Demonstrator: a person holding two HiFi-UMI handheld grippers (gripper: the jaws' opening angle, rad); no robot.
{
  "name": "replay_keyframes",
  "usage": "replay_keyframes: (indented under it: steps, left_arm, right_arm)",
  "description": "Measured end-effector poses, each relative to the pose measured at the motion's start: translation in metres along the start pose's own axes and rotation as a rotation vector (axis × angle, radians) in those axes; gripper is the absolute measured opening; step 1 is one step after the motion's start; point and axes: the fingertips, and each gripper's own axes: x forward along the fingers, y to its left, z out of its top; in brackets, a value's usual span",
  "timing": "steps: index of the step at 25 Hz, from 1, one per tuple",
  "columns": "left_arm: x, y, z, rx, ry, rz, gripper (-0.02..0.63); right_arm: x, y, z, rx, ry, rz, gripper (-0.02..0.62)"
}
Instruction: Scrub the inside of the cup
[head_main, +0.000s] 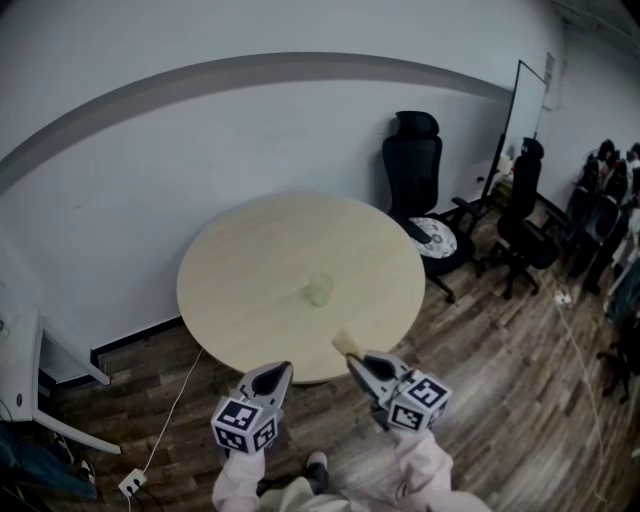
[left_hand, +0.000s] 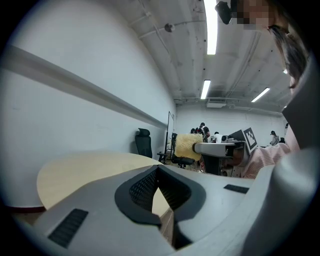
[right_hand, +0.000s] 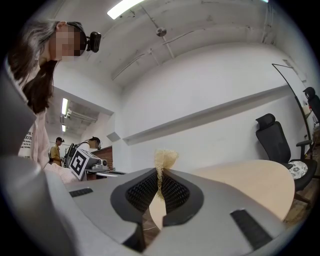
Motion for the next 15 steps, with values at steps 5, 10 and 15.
replay_keyframes:
  steps: [5,10,15]
  left_arm:
    - [0.021,0.025,0.005,-0.011,0.002,-0.002,-0.003]
    - [0.048,0.039,0.008,0.001,0.006,-0.033,-0.003]
    - [0.071,0.063,0.013,0.003,0.009,-0.05,-0.004]
  right_arm:
    - [0.02,-0.017,-0.001,0.009,0.009,-0.005,0.026]
    - [0.034,-0.043,0.0,0.016,0.015,-0.029,0.026]
    - [0.057,-0.063,0.006,0.016,0.014,-0.031,0.026]
